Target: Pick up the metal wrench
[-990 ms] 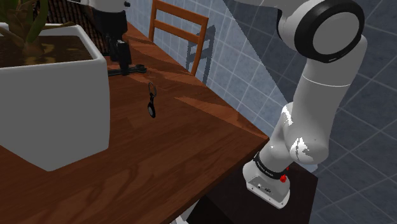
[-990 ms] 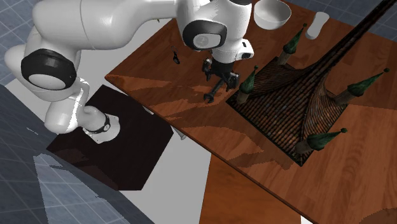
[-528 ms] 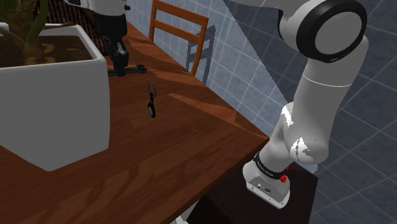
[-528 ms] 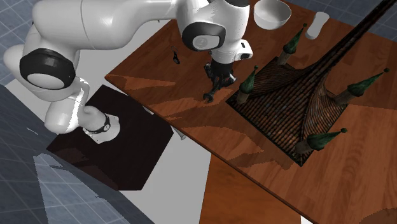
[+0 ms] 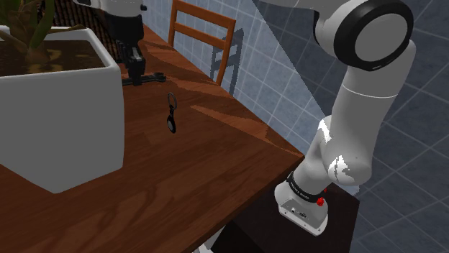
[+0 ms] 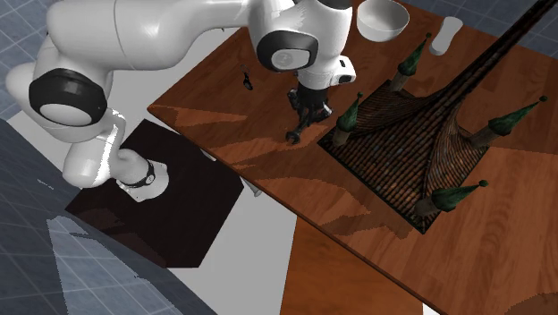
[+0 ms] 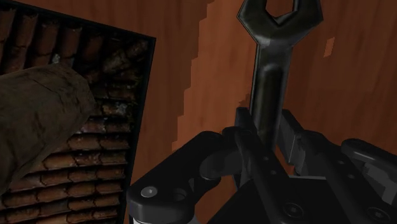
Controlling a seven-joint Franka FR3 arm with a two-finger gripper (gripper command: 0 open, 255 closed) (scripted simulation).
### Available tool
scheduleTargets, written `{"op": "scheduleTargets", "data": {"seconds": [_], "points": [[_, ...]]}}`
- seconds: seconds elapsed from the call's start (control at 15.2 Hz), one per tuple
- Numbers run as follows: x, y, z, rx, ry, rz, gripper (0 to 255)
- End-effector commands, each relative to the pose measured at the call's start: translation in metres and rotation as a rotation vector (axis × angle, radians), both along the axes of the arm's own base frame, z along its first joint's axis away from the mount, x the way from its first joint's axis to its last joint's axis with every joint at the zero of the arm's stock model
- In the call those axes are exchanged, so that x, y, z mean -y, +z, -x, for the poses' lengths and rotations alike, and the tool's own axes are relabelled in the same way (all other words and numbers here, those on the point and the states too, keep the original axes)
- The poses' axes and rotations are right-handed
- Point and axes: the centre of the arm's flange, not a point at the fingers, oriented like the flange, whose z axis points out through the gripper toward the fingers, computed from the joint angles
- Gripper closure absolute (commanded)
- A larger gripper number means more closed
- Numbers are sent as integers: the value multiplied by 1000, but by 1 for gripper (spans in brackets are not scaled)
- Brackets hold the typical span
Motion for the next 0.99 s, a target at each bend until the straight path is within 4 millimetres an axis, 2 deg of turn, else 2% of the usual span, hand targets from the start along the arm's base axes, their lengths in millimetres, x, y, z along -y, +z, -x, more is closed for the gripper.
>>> {"op": "scheduleTargets", "data": {"seconds": [0.0,0.79,0.92], "points": [[1,7,-1,-4,-1,3,255],[1,70,-1,-4,-1,3,255],[1,71,-1,-4,-1,3,255]]}}
